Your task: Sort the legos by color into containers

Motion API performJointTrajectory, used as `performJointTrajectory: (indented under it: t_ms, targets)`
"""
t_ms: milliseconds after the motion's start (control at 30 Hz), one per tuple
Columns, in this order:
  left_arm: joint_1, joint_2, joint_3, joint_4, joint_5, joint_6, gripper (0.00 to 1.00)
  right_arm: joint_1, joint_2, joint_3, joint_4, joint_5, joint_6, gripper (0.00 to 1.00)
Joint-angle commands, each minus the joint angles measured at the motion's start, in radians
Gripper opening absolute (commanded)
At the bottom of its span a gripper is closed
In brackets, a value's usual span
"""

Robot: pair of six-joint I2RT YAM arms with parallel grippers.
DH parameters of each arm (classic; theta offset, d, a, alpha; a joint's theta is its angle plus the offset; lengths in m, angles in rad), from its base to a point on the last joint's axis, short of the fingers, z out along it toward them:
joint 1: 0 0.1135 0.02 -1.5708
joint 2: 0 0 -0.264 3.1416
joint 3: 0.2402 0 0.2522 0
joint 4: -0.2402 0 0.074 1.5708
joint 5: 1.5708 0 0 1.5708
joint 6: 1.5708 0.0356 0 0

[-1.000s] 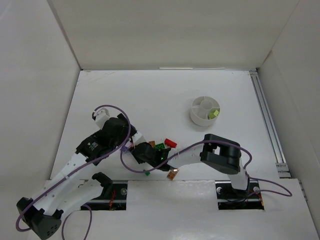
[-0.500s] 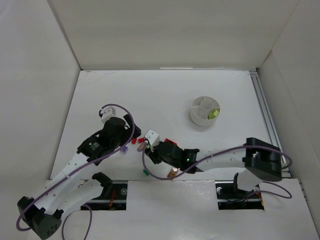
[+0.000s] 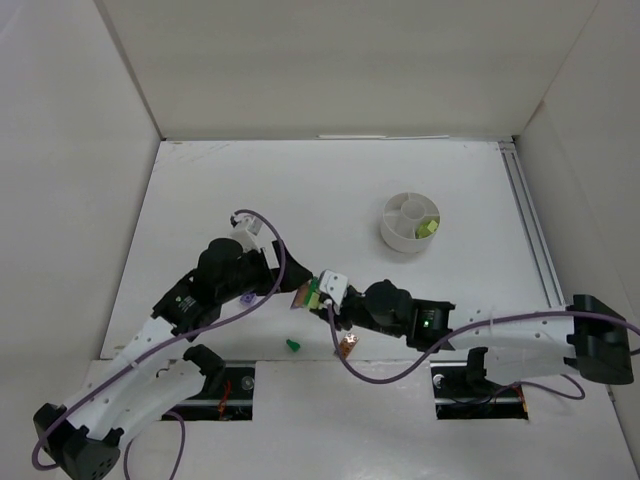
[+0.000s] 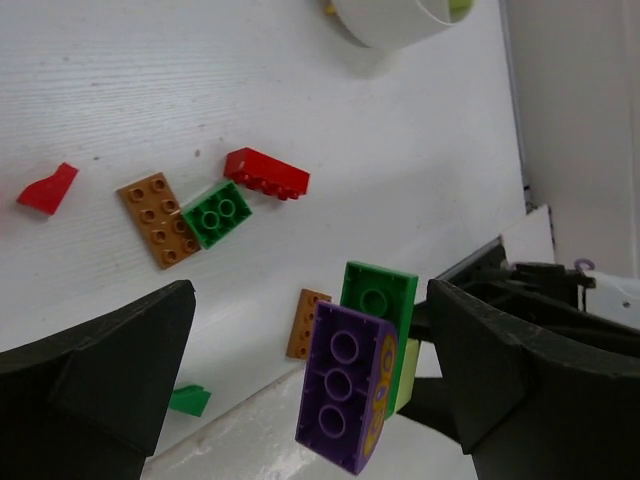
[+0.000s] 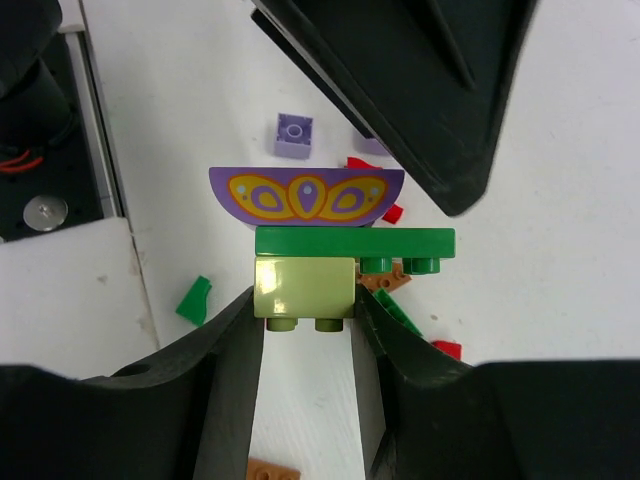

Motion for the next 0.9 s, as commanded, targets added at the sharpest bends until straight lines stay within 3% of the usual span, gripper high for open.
performJointTrajectory:
  t_ms: [0, 500, 633, 667, 867]
  targets:
    - [0.000, -0.058, -0.021, 0.098, 0.125, 0.035, 1.00, 0.002, -0.070, -0.005, 0.009, 0.008, -0.050, 0.21]
    - [0.000, -0.088, -0.087, 0.270, 0.444, 0.054, 0.97, 0.002, -0.205, -0.014, -0.011, -0.079, -0.134, 0.17]
    - [0.000, -0.088, -0.087, 0.288, 0.464, 0.054, 0.70, 0.002, -0.192, -0.005, -0.011, -0.079, -0.134, 0.17]
    - [0.000, -0.088, -0.096, 0.297, 0.464, 0.054, 0.59, 0.002, -0.180, 0.006, -0.011, -0.067, -0.134, 0.17]
    - [0.000, -0.088, -0.096, 0.316, 0.490, 0.045, 0.22, 0.002, -0.162, 0.015, -0.020, -0.035, -0.134, 0.17]
